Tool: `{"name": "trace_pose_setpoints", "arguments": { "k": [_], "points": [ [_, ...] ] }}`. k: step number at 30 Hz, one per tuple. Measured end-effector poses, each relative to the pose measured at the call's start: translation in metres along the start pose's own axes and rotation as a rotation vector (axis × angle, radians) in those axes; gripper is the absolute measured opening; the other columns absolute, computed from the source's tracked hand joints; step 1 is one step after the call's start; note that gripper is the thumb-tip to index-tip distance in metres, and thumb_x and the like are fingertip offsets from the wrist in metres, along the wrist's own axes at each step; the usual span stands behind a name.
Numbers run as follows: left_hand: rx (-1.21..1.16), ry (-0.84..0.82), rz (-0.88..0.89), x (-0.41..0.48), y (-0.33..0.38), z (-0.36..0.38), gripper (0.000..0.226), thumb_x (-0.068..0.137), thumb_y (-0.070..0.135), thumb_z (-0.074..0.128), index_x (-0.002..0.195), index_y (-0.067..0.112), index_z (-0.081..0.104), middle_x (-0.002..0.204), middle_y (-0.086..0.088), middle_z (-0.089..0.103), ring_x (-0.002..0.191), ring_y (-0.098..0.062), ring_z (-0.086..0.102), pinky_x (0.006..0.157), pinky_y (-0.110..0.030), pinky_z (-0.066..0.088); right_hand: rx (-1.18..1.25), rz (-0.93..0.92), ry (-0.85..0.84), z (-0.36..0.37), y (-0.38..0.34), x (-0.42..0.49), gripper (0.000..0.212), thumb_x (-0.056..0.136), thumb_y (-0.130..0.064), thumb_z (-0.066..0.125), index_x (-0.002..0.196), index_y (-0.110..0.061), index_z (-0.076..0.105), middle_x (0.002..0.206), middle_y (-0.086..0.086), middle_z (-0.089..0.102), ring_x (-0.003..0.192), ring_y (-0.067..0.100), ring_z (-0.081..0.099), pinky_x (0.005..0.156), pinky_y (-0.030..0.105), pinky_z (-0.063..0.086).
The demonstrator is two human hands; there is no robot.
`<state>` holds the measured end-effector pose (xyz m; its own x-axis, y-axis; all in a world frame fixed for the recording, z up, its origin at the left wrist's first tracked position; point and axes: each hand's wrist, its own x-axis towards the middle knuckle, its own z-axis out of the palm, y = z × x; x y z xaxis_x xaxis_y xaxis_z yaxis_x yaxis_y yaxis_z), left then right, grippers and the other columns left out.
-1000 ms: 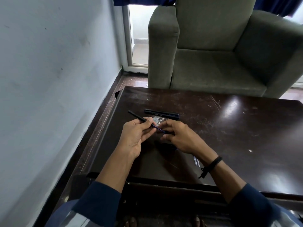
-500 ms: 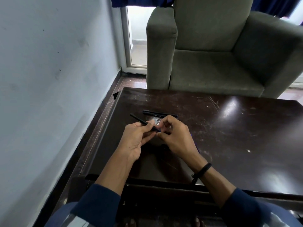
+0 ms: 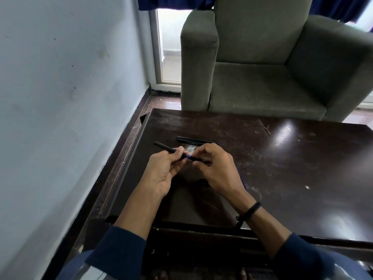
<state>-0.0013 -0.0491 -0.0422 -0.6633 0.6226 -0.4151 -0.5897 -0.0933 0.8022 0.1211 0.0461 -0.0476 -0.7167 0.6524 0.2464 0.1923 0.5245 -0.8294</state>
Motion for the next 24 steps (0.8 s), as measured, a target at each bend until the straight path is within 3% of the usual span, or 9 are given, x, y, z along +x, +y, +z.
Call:
{"name": "trace_pose_setpoints", "arguments": {
  "k": [11, 16, 19, 24],
  "points": [
    [0.028, -0.009, 0.021, -0.0015, 0.0003, -0.0009, 0.004, 0.091, 0.006, 0.07, 0.089, 0.007, 0.074, 0.086, -0.008, 0.077, 0.084, -0.015, 0.073, 0.075, -0.024, 0.061, -0.028, 0.018, 0.034, -0.0005, -0.0014, -0.0014, 0.011, 0.088, -0.017, 0.078, 0.091, -0.024, 0.07, 0.088, -0.014, 0.071, 0.084, 0.003, 0.068, 0.075, 0.02, 0.056],
    [0.029, -0.023, 0.006, -0.0007, 0.0019, -0.0025, 0.013, 0.091, 0.009, 0.071, 0.102, 0.004, 0.075, 0.103, -0.014, 0.077, 0.096, -0.019, 0.074, 0.081, -0.026, 0.06, -0.017, 0.026, 0.038, -0.0002, 0.0002, -0.0001, 0.006, 0.094, -0.019, 0.073, 0.095, -0.025, 0.071, 0.086, -0.014, 0.072, 0.084, 0.001, 0.069, 0.072, 0.016, 0.054],
    [0.022, -0.031, 0.002, -0.0015, 0.0021, -0.0023, 0.009, 0.091, 0.009, 0.071, 0.098, 0.006, 0.075, 0.098, -0.012, 0.078, 0.093, -0.018, 0.074, 0.082, -0.027, 0.06, -0.004, 0.035, 0.053, 0.001, 0.001, 0.0, 0.007, 0.096, -0.018, 0.071, 0.097, -0.024, 0.071, 0.087, -0.012, 0.073, 0.082, 0.004, 0.071, 0.073, 0.024, 0.059],
    [0.025, -0.041, 0.006, 0.0, 0.002, -0.0017, 0.006, 0.087, 0.006, 0.073, 0.093, 0.006, 0.076, 0.092, -0.008, 0.079, 0.086, -0.015, 0.075, 0.07, -0.023, 0.059, 0.171, 0.131, 0.075, -0.0029, -0.0032, 0.0001, 0.008, 0.098, -0.013, 0.068, 0.098, -0.02, 0.07, 0.086, -0.002, 0.075, 0.073, 0.011, 0.075, 0.074, 0.038, 0.064]
  ]
}}
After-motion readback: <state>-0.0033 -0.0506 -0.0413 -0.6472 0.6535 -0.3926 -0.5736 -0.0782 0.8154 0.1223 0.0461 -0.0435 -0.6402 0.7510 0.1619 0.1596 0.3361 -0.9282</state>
